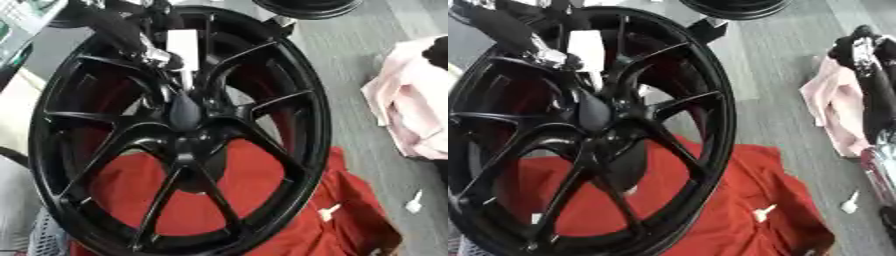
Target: Pull the pin out of the wheel hub.
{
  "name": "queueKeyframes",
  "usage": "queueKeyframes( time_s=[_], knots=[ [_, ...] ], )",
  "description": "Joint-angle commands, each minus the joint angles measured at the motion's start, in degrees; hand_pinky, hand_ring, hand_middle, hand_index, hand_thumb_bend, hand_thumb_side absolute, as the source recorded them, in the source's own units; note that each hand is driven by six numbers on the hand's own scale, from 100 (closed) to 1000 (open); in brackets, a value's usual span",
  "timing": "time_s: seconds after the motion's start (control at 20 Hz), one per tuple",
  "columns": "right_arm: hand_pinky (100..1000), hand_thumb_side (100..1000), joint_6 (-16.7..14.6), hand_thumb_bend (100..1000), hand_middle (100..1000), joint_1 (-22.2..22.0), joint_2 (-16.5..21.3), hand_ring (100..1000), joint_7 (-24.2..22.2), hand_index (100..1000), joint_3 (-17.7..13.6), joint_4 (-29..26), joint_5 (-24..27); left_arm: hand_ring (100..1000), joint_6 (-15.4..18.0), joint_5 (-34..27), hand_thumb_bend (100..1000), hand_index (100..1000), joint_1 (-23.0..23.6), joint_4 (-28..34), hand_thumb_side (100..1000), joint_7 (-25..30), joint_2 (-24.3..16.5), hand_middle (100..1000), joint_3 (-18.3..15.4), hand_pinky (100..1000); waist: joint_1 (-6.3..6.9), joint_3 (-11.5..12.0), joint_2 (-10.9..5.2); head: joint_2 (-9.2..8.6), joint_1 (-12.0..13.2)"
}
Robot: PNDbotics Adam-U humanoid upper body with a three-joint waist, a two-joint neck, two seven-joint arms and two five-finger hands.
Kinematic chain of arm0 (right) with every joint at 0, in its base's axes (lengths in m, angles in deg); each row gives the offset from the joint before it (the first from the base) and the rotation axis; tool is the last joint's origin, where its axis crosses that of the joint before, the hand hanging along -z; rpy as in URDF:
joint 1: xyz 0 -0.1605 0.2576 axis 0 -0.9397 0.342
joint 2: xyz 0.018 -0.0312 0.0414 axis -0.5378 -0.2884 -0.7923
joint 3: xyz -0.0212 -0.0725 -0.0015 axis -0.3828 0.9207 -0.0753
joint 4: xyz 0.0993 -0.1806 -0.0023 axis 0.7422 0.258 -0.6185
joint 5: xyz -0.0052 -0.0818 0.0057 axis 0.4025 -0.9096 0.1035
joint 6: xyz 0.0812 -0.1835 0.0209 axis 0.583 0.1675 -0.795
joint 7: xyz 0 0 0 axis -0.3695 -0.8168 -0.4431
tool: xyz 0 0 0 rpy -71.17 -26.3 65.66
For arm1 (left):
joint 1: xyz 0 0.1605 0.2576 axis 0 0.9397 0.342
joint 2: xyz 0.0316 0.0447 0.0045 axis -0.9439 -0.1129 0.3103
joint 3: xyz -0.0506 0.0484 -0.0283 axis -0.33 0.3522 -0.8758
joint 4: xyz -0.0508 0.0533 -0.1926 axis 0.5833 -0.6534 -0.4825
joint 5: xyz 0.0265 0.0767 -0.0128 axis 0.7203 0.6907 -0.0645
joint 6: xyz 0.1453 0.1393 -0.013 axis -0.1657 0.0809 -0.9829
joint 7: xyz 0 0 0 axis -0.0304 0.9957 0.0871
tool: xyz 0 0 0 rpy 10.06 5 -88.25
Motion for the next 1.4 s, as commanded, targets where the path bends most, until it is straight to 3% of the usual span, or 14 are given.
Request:
queueKeyframes(
  time_s=[0.05, 1.0, 1.4],
  knots=[
    [816, 676, 0.12, 100, 557, 0.38, 0.65, 682, -0.16, 599, -0.11, -1.05, 0.5, 905, -0.36, 0.48, 373, 946, -1.13, 0.13, 698, -0.06, -0.23, 838, -1.41, 927, -0.13, -0.11, -0.83, -0.82, 0.3],
    [818, 693, 0.29, 100, 558, 0.81, -0.01, 684, -0.38, 600, 0.09, -1.05, 0.67, 833, 0.42, 1.37, 342, 882, -1.21, -2.38, 671, -0.06, 1.99, 751, -2.21, 877, 0.05, -0.73, -0.05, -1.44, 1.03],
    [818, 700, 0.49, 100, 558, 0.72, -0.39, 684, -0.34, 600, 0.14, -1.05, 0.79, 722, -0.88, -0.08, 190, 791, -1.41, -0.95, 603, -0.06, 2.27, 587, -3.51, 826, -0.05, -0.68, -0.04, -1.45, 1.14]
  ],
)
